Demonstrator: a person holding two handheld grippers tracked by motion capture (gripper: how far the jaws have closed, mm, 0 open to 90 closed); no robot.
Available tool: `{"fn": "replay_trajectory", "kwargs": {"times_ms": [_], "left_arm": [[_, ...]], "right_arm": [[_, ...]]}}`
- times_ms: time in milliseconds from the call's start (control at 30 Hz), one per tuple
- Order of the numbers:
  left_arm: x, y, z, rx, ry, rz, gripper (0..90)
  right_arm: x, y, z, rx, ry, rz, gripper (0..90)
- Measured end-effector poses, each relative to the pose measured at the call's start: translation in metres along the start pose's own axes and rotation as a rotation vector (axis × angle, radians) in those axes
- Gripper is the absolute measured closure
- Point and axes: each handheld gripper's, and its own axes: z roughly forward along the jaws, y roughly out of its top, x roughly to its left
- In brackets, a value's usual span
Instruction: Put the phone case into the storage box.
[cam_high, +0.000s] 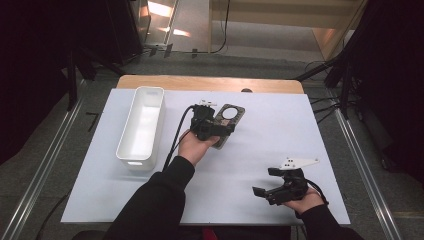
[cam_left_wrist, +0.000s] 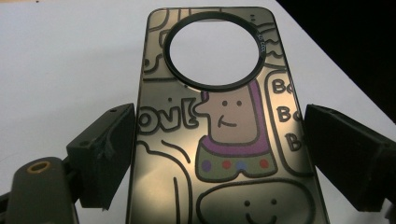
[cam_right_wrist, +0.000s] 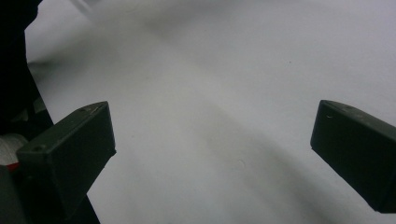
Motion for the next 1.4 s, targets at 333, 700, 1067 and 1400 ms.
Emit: {"fn": "replay_trajectory", "kwargs": {"times_ms": [333, 700, 1067, 1400], "left_arm": [[-0.001, -0.008, -0.019, -0.015, -0.049, 0.011, 11.7], [0.004, -0.019, -0.042, -0.034, -0.081, -0.006, 11.7], [0.001, -0.039, -0.054, -0.056, -0.076, -0.022, 11.7], [0.0, -0.05, -0.061, -0.119, -0.065, -0.048, 11.7]], "right_arm": [[0.0, 0.0, 0.001, -0.003, -0.006, -0.002, 0.0], [-0.002, 0.001, 0.001, -0.031, -0.018, 0.01, 0.0], [-0.002, 0.011, 0.001, -0.075, -0.052, 0.056, 0.0], [-0.01, 0.019, 0.002, -0.084, -0.074, 0.114, 0.0]]}}
